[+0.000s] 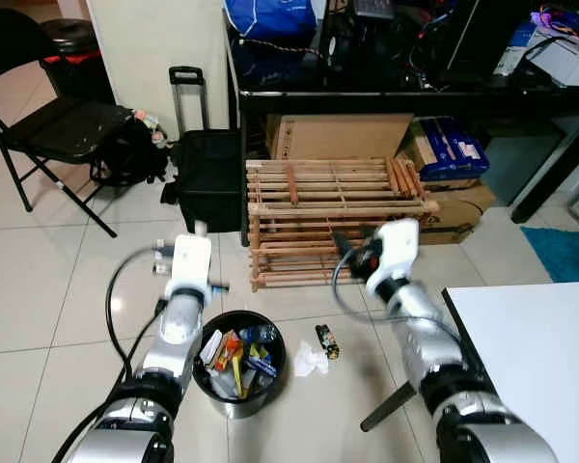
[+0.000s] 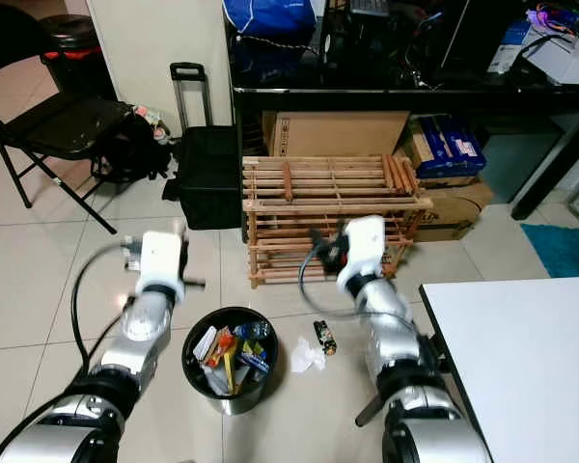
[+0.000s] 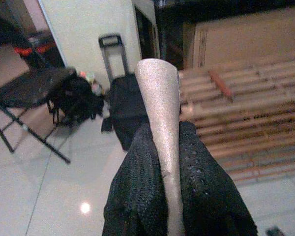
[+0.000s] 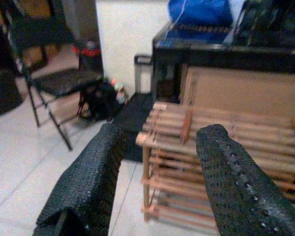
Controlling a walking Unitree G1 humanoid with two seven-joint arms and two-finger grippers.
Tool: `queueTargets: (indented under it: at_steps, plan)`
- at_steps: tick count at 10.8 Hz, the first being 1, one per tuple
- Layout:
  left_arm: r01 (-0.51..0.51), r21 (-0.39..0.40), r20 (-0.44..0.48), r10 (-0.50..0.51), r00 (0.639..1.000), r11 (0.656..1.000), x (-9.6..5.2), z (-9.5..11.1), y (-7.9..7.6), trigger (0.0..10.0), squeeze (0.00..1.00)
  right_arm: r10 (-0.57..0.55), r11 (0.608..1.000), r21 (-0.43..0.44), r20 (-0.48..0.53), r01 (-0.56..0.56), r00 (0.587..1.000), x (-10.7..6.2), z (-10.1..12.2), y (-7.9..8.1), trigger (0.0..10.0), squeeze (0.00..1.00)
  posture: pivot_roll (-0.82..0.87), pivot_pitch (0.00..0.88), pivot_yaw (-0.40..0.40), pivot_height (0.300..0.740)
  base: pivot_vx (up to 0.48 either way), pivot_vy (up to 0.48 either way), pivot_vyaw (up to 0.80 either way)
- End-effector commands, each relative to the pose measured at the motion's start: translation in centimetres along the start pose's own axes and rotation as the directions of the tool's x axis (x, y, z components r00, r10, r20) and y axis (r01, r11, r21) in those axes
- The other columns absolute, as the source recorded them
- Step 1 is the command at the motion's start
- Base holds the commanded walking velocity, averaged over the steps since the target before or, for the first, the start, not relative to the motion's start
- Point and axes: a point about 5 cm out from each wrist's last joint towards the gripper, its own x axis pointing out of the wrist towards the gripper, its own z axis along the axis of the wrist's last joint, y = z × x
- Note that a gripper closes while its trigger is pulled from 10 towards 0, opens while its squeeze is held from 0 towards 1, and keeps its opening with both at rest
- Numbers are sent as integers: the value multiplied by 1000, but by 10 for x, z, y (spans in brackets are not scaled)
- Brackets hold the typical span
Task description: Picking trash to rubbish bin
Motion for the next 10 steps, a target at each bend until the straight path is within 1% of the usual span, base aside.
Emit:
queueTargets:
  at_steps: [1,2,3,4,5,7,8,10]
  plan:
    - [14,-9,64,-13,998,1000,5,16,-3,10000,0,-37,999,-2,72,38,997,6,18,-7,10000,0,19,7,-63,740,0,0,0]
    - [14,-1,98,-14,995,1000,7,24,-1,10000,0,-115,993,-8,104,116,988,6,28,-21,10000,0,20,7,-62,740,0,0,0]
    - [15,5,103,-15,995,1000,6,25,1,10000,0,-174,984,-17,93,177,980,2,29,-35,10000,0,20,7,-62,740,0,0,0]
    - [14,16,97,-15,995,1000,4,23,4,10000,0,-208,978,-16,80,210,975,-3,27,-44,10000,0,20,7,-62,740,0,0,0]
    - [-4,20,84,2,996,1000,2,19,9,10000,0,-226,974,-15,81,228,971,-6,27,-48,10000,0,20,7,-62,740,0,0,0]
    - [-15,12,64,15,998,1000,1,16,10,10000,0,-231,973,-4,78,232,970,-7,25,-46,10000,0,22,12,-65,740,0,0,0]
    - [-10,6,52,10,999,1000,1,16,7,10000,0,-223,975,-4,71,224,972,-6,23,-42,10000,0,22,13,-63,740,0,0,0]
    - [0,0,40,0,999,1000,1,15,3,10000,0,-226,974,3,69,227,972,-6,22,-40,10000,0,21,14,-63,740,0,0,0]
